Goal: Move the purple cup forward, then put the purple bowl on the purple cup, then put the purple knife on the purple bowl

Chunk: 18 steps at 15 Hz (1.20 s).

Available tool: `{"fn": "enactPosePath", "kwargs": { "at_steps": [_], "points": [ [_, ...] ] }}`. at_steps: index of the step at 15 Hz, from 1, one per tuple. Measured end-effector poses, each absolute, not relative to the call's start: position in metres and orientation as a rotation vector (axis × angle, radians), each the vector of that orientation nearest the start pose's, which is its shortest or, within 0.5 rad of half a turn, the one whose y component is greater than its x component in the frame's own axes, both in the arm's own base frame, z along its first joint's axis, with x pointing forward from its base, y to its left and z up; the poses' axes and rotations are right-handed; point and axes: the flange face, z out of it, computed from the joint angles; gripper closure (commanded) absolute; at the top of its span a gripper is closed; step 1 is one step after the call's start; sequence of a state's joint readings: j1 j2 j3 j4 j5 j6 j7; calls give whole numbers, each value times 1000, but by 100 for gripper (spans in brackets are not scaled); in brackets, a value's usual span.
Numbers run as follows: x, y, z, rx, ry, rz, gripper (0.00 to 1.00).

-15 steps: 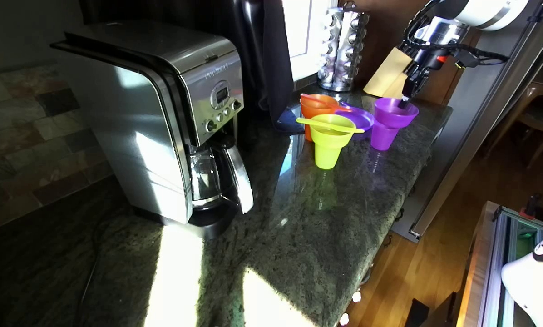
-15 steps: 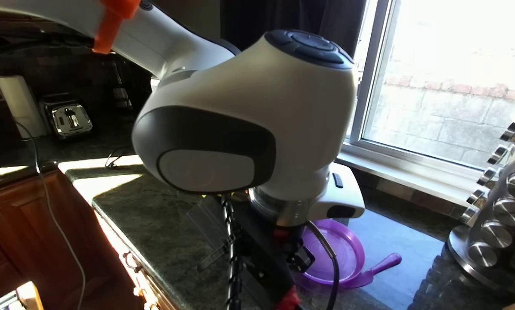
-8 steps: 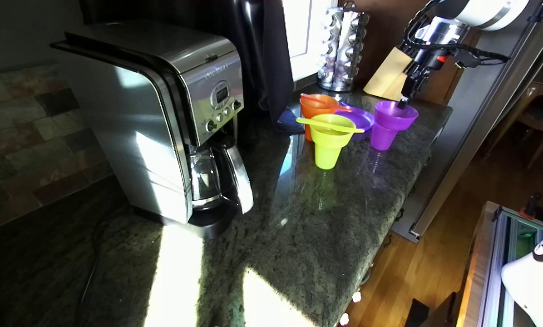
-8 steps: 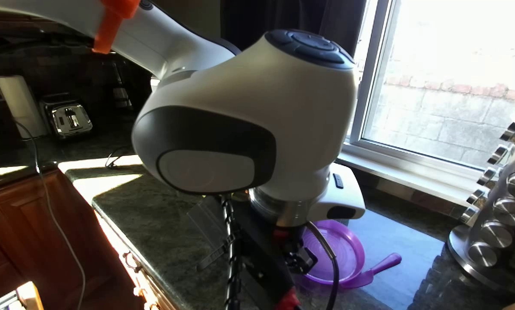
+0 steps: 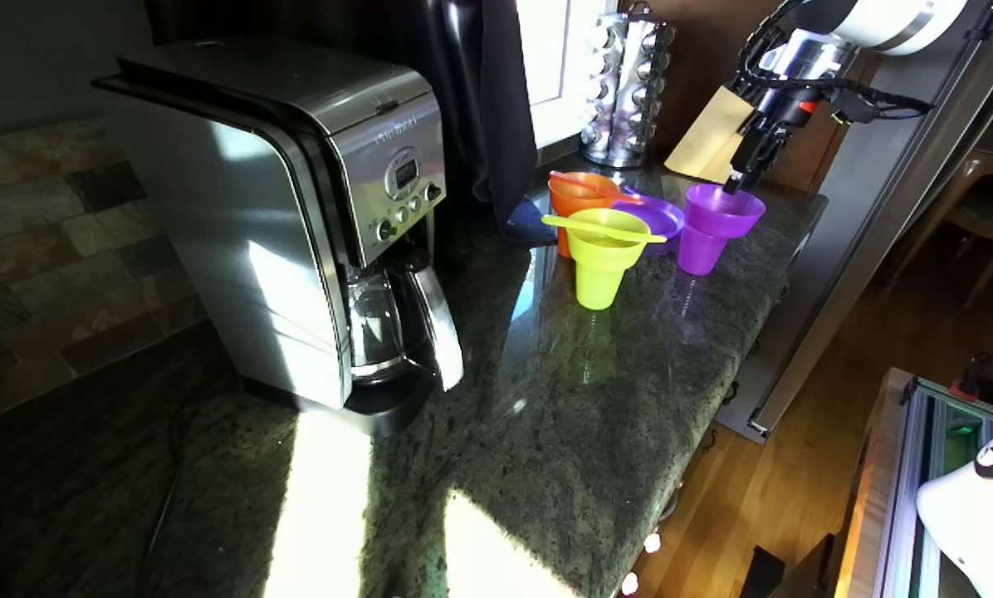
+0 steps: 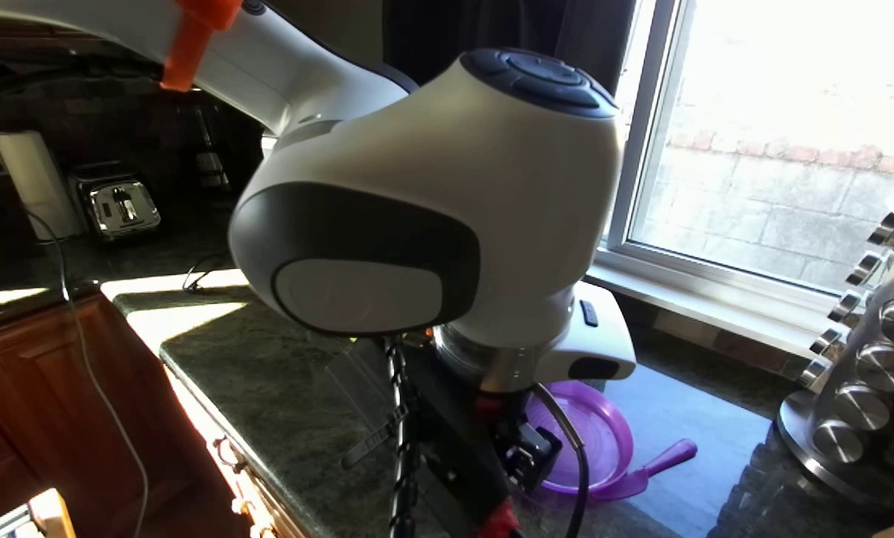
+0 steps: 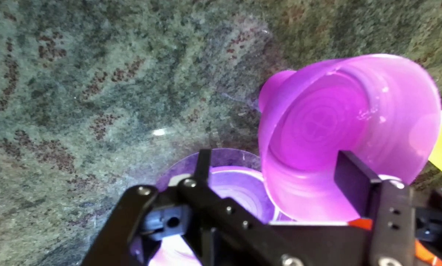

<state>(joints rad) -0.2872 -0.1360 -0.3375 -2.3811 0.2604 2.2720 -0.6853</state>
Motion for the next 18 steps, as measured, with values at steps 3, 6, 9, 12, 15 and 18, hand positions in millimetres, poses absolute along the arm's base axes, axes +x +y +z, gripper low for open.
{"fn": "enactPosePath", "kwargs": {
  "at_steps": [3,6,9,12,15,18],
  "points": [
    [394,-286,383,-2927,241,-277,0],
    [397,-305,400,-2876,444,-348,0],
    [406,-321,413,-2834,595,-393,0],
    [407,-320,412,-2836,590,-391,0],
    [407,-320,412,-2836,590,-390,0],
    [410,-322,415,-2834,625,-405,0]
  ]
}}
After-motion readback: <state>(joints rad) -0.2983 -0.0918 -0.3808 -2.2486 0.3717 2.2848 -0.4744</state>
